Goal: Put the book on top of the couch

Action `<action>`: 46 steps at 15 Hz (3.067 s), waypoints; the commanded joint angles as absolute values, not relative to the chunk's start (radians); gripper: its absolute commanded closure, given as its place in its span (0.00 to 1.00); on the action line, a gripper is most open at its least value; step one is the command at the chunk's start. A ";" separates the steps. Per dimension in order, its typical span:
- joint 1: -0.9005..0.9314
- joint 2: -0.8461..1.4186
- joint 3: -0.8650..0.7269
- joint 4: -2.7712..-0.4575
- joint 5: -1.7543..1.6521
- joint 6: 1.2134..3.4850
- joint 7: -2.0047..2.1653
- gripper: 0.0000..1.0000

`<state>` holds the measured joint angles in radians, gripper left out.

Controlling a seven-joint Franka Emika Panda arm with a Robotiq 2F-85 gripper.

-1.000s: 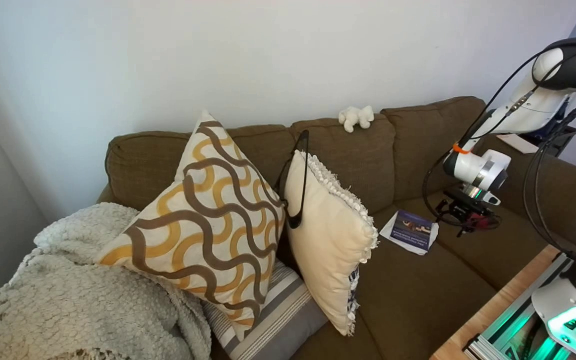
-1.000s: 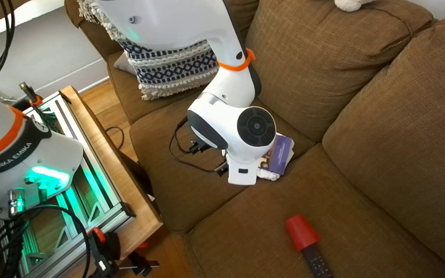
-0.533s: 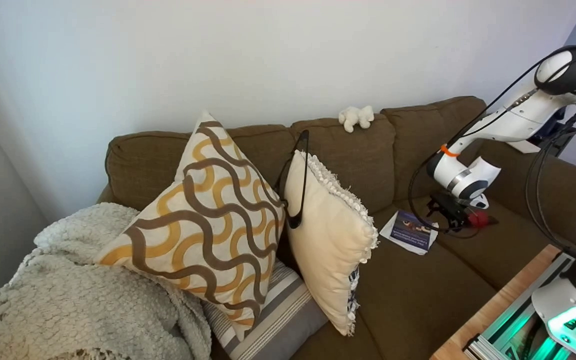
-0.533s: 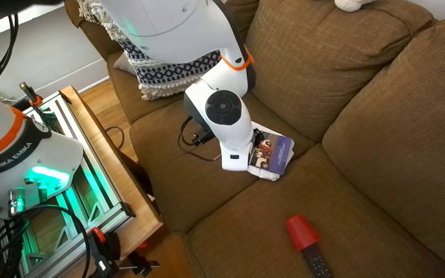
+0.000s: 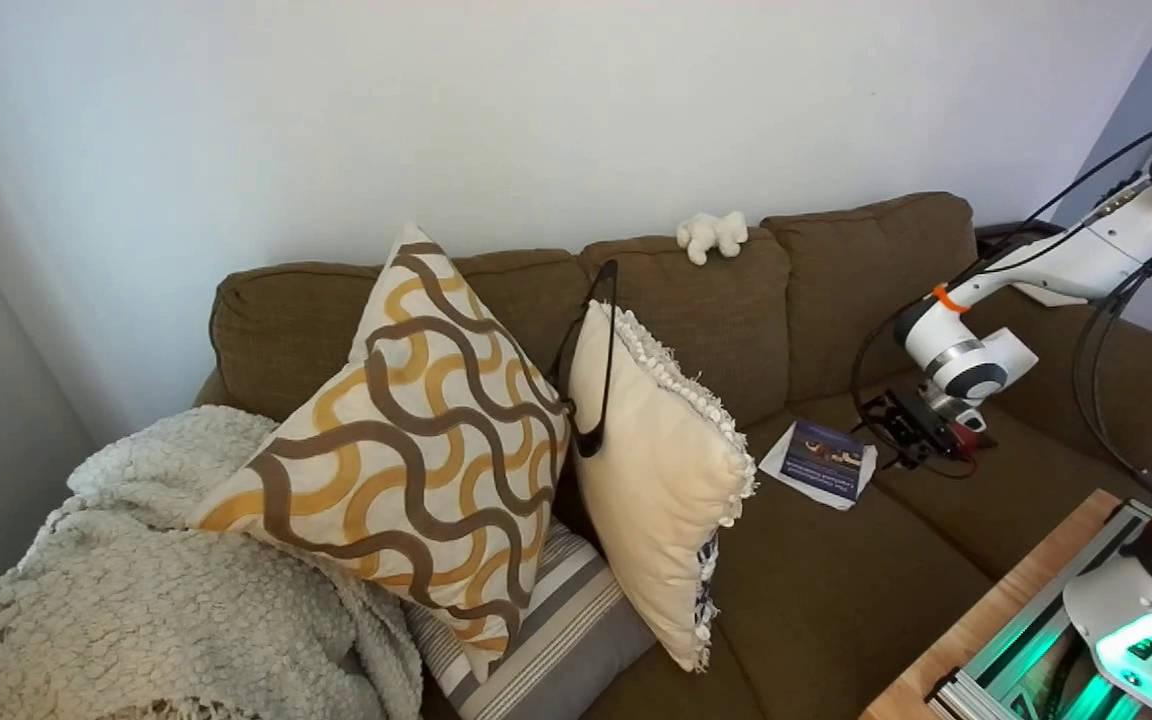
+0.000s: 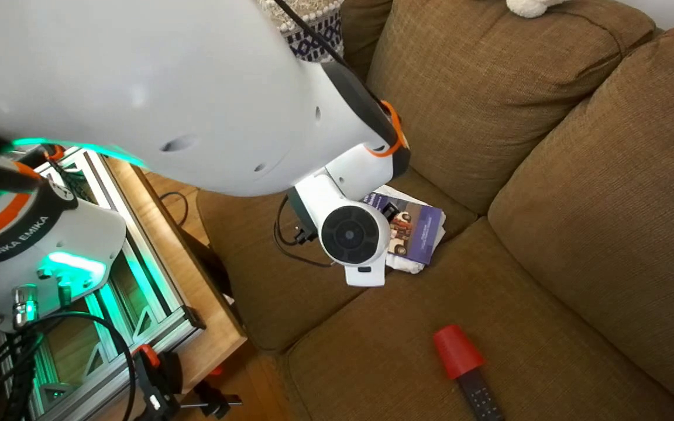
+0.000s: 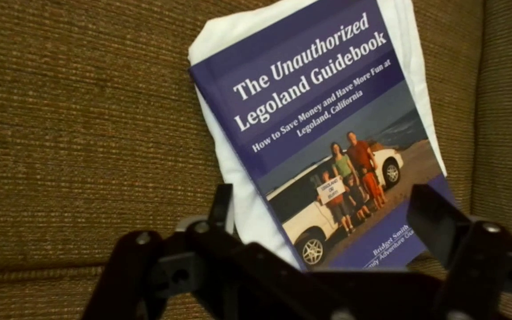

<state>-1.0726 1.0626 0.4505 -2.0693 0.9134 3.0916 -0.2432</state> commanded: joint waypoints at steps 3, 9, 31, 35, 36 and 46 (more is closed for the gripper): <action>-1.068 1.127 0.446 -2.008 0.895 3.121 -0.277 0.00; -0.958 1.219 0.359 -1.863 0.865 3.136 -0.249 0.00; -0.926 1.186 0.398 -1.901 0.567 3.111 -0.026 0.00; -0.893 1.098 0.368 -1.991 0.539 2.986 0.010 0.00; -0.901 1.095 0.380 -1.996 0.541 2.966 0.003 0.00; -0.933 1.119 0.393 -1.966 0.540 3.018 -0.007 0.20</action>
<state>-0.8717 1.1100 0.3888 -1.9779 0.5725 3.0239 0.0289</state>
